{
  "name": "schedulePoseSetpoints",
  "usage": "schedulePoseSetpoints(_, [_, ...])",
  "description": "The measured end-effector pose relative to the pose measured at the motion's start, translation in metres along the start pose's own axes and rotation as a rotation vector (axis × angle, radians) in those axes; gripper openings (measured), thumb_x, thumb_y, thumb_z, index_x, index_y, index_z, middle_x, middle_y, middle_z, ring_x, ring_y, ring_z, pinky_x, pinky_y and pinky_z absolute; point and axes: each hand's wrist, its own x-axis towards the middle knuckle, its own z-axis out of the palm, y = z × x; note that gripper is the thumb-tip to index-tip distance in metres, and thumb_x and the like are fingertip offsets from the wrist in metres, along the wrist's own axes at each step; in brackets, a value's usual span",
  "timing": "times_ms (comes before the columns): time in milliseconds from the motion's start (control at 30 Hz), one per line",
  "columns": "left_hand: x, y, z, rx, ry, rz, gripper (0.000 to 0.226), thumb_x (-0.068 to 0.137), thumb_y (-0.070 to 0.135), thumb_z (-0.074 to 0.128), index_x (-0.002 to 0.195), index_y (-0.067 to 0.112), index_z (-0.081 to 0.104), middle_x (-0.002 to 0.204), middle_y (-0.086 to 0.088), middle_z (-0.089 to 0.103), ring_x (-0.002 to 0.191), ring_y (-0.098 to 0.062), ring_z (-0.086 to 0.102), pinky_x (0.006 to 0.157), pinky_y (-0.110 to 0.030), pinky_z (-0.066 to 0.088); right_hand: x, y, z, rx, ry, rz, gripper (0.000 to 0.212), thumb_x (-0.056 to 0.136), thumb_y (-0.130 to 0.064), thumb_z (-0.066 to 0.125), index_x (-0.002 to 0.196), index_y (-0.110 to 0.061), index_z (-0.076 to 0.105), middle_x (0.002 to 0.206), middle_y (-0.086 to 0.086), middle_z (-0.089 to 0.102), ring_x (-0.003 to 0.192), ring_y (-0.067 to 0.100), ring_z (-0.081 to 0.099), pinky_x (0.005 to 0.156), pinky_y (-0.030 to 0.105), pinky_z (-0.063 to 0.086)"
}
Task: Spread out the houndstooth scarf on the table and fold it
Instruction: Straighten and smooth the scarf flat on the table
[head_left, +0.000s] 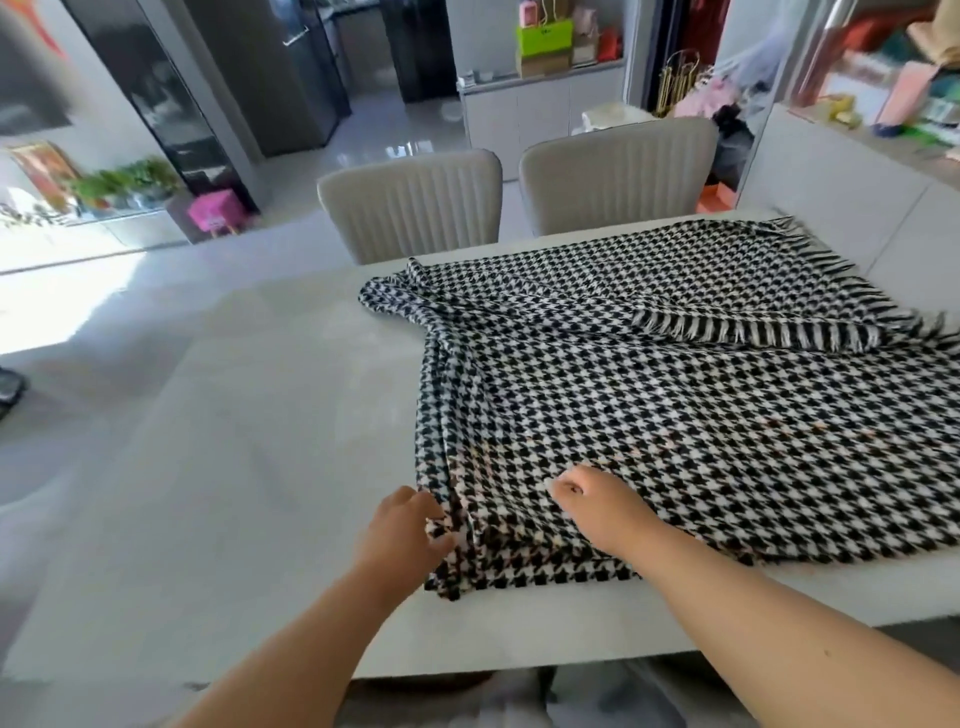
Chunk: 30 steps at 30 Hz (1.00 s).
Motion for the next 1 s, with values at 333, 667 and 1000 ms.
schedulePoseSetpoints(333, [-0.005, -0.031, 0.001, -0.225, -0.099, -0.107, 0.022, 0.085, 0.018, 0.067, 0.072, 0.022, 0.051, 0.087, -0.002, 0.055, 0.075, -0.020, 0.056, 0.060, -0.025, 0.044, 0.002, -0.011, 0.035, -0.025, -0.025, 0.015, 0.045, 0.099, -0.045, 0.035, 0.119, -0.012, 0.058, 0.122, 0.010, 0.063, 0.113, 0.027, 0.058, 0.097, 0.044, 0.047])
schedulePoseSetpoints(667, [-0.012, -0.068, -0.019, -0.225, 0.139, -0.170, 0.015, 0.089, 0.032, 0.058, 0.086, 0.018, 0.056, 0.094, 0.000, 0.058, 0.078, -0.013, 0.054, 0.071, -0.030, 0.046, 0.021, -0.012, 0.040, -0.106, 0.136, 0.024, 0.049, 0.099, -0.043, 0.036, 0.060, -0.014, 0.035, 0.059, 0.002, 0.038, 0.054, 0.017, 0.032, 0.053, 0.031, 0.026])
schedulePoseSetpoints(1000, [-0.011, -0.059, -0.023, -0.155, -0.131, 0.170, 0.015, 0.093, 0.021, 0.054, 0.079, 0.018, 0.049, 0.076, 0.002, 0.055, 0.067, -0.014, 0.048, 0.062, -0.028, 0.041, 0.031, -0.007, 0.037, -0.141, 0.048, 0.137, 0.051, 0.099, -0.050, 0.030, 0.080, -0.011, 0.058, 0.072, 0.010, 0.057, 0.065, 0.018, 0.046, 0.060, 0.032, 0.036])
